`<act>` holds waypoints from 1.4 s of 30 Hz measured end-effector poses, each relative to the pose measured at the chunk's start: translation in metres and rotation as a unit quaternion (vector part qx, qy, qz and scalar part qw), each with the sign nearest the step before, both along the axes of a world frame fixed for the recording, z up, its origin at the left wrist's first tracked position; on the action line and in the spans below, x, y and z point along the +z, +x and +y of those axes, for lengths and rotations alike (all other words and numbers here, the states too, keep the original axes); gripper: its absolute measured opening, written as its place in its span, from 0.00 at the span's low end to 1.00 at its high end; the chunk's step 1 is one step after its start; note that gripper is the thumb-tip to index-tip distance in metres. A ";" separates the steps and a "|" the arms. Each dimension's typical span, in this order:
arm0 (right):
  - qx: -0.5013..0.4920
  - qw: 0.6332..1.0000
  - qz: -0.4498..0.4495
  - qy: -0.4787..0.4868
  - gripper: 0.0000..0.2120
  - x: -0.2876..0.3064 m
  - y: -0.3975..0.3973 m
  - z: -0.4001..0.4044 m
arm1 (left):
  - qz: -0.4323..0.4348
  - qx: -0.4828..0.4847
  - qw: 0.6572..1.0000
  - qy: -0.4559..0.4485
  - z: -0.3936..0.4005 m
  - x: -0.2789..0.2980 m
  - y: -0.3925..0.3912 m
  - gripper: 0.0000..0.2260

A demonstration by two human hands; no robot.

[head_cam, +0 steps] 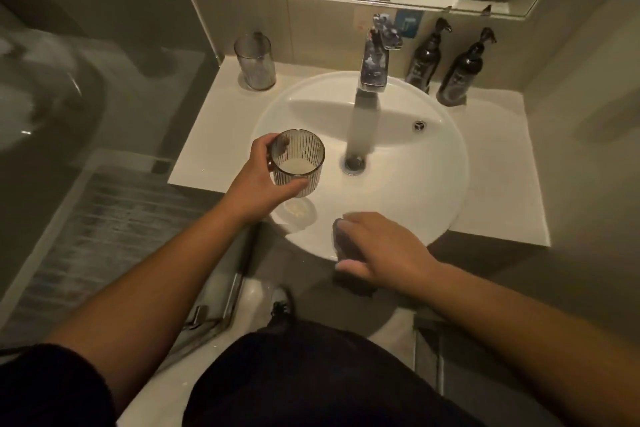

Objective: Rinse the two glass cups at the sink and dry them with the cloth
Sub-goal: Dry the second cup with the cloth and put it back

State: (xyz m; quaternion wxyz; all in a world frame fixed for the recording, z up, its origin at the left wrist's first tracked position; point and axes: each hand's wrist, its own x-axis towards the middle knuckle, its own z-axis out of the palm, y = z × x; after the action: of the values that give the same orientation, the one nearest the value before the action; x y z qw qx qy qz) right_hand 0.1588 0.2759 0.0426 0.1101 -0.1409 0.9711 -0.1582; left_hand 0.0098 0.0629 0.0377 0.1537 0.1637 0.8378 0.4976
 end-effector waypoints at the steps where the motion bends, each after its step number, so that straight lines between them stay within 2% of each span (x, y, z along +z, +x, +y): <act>1: 0.036 0.999 0.010 0.034 0.35 -0.011 0.012 -0.007 | 0.002 0.004 1.000 0.000 0.000 0.001 0.003 0.44; 4: 0.044 0.990 -0.008 0.136 0.46 -0.040 0.031 -0.021 | 0.006 0.005 1.000 -0.006 0.003 0.001 0.009 0.41; 6: 0.009 0.989 -0.008 0.147 0.45 -0.051 0.033 -0.024 | 0.009 0.005 1.000 -0.010 0.002 -0.001 0.011 0.38; 8: -0.010 0.990 0.003 0.141 0.39 -0.054 0.032 -0.024 | 0.011 0.001 1.000 -0.015 0.001 -0.003 0.012 0.37; 13: -0.013 0.999 -0.002 0.047 0.29 -0.049 0.021 -0.017 | 0.009 -0.014 0.999 -0.030 -0.007 -0.010 0.011 0.39; 16: -0.051 0.994 -0.053 -0.078 0.16 -0.032 0.012 -0.010 | 0.002 -0.035 0.999 -0.033 -0.011 -0.010 0.011 0.40; 18: -0.069 0.989 -0.090 -0.099 0.12 -0.018 0.004 -0.005 | 0.000 -0.045 0.999 -0.031 -0.013 -0.009 0.009 0.41; 21: -0.113 0.974 -0.156 -0.117 0.16 0.009 -0.010 0.009 | -0.002 -0.054 0.998 -0.032 -0.015 -0.006 0.007 0.41; 23: -0.161 0.951 -0.166 -0.205 0.18 0.036 -0.020 0.016 | -0.001 -0.061 0.998 -0.030 -0.018 -0.004 0.004 0.41; 25: -0.206 0.923 -0.127 -0.299 0.20 0.069 -0.030 0.018 | 0.004 -0.071 0.997 -0.020 -0.020 -0.002 0.001 0.40; 28: -0.202 0.920 -0.037 -0.333 0.21 0.110 -0.047 0.016 | 0.002 -0.087 0.996 -0.005 -0.019 0.006 -0.001 0.39; 31: -0.158 0.939 0.008 -0.306 0.23 0.136 -0.065 0.006 | 0.003 -0.105 0.994 0.008 -0.015 0.016 -0.003 0.39; 36: -0.012 0.995 0.010 -0.103 0.21 0.139 -0.084 -0.019 | 0.009 -0.139 0.990 0.036 -0.011 0.033 -0.009 0.36; 39: 0.085 0.995 -0.048 -0.036 0.20 0.135 -0.088 -0.030 | 0.012 -0.175 0.984 0.032 -0.014 0.043 -0.016 0.36; 42: 0.128 0.986 -0.107 -0.016 0.13 0.131 -0.089 -0.042 | 0.020 -0.212 0.977 0.012 -0.016 0.049 -0.018 0.36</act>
State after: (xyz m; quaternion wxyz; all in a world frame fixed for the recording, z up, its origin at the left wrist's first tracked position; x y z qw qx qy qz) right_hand 0.0693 0.2342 0.1738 0.2304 -0.2478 0.9250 -0.1726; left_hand -0.0082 0.0473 0.0866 0.2371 0.3492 0.7811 0.4602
